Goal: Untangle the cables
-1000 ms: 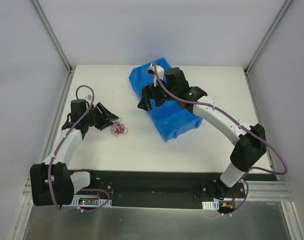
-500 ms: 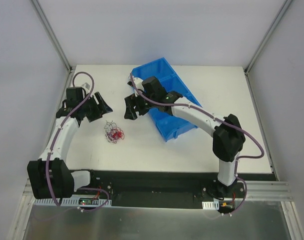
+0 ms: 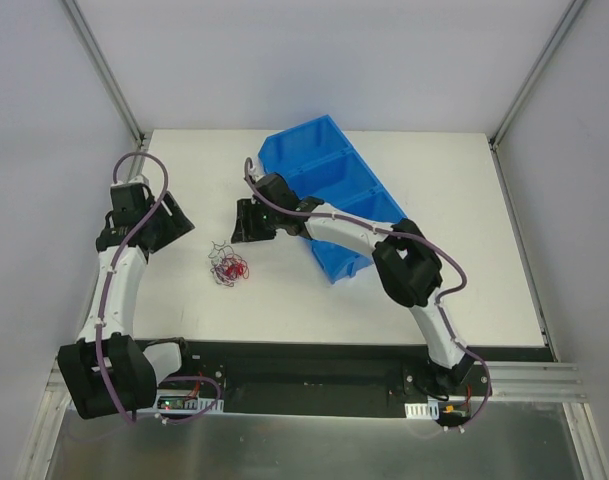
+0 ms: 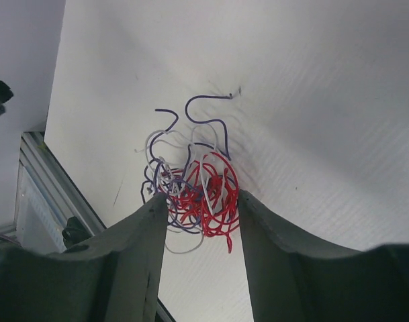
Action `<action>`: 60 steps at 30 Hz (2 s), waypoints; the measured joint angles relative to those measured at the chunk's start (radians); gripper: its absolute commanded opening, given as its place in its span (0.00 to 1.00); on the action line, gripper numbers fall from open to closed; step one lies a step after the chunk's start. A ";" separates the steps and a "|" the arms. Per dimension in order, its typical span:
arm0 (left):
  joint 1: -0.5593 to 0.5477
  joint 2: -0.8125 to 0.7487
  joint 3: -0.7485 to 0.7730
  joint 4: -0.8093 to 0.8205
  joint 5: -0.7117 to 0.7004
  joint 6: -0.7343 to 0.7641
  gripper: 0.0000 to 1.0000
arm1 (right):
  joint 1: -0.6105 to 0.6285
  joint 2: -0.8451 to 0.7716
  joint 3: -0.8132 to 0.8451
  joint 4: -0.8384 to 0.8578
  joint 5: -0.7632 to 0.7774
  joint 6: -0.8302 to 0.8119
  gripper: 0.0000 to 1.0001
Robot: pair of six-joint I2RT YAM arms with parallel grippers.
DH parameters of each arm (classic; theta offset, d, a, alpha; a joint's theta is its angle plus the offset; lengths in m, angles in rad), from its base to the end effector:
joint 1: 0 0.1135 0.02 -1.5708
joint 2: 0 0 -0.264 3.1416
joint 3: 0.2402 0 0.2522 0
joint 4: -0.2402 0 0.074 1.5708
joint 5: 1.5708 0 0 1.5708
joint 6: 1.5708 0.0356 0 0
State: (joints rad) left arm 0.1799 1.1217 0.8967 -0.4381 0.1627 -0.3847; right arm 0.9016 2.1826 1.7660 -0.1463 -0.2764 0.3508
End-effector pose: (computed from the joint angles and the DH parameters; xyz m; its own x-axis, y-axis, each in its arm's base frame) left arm 0.2407 0.0379 0.2880 -0.5422 -0.4750 -0.6931 -0.2745 0.8798 -0.3882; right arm 0.3097 0.4072 0.2276 -0.6194 -0.2502 -0.7442 -0.7293 0.5343 0.4274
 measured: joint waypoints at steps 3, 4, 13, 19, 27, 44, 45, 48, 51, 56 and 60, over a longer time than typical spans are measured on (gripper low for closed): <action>0.029 0.004 -0.007 0.016 0.031 -0.001 0.64 | 0.014 0.043 0.028 0.000 0.006 0.032 0.48; 0.034 0.006 -0.009 0.019 0.044 -0.002 0.63 | 0.021 0.053 0.037 0.000 0.007 0.040 0.48; 0.044 0.031 -0.031 0.051 0.151 -0.005 0.65 | 0.071 0.098 0.098 0.017 -0.002 0.113 0.36; 0.044 0.026 -0.045 0.061 0.174 -0.004 0.65 | 0.076 0.108 0.098 0.024 -0.006 0.136 0.33; 0.044 -0.026 -0.076 0.092 0.210 -0.006 0.68 | 0.076 0.125 0.108 0.029 -0.018 0.148 0.29; 0.043 -0.102 -0.272 0.092 0.385 -0.143 0.60 | 0.046 0.065 -0.030 0.127 -0.068 0.189 0.01; 0.043 -0.093 -0.276 0.090 0.386 -0.147 0.61 | 0.039 0.049 -0.054 0.140 -0.074 0.193 0.01; 0.041 -0.068 -0.287 0.097 0.388 -0.158 0.61 | 0.022 0.014 -0.090 0.176 -0.085 0.206 0.01; 0.023 -0.053 -0.298 0.119 0.386 -0.175 0.64 | 0.008 -0.005 -0.095 0.210 -0.106 0.220 0.01; -0.029 0.039 -0.301 0.171 0.377 -0.191 0.67 | 0.002 -0.054 -0.133 0.262 -0.140 0.245 0.01; -0.037 0.166 -0.301 0.204 0.365 -0.202 0.63 | 0.003 -0.126 -0.177 0.272 -0.160 0.251 0.01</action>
State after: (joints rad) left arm 0.1429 1.2877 0.5957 -0.2337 0.5282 -0.5869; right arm 0.9047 2.0567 1.5894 0.1257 -0.4362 0.6018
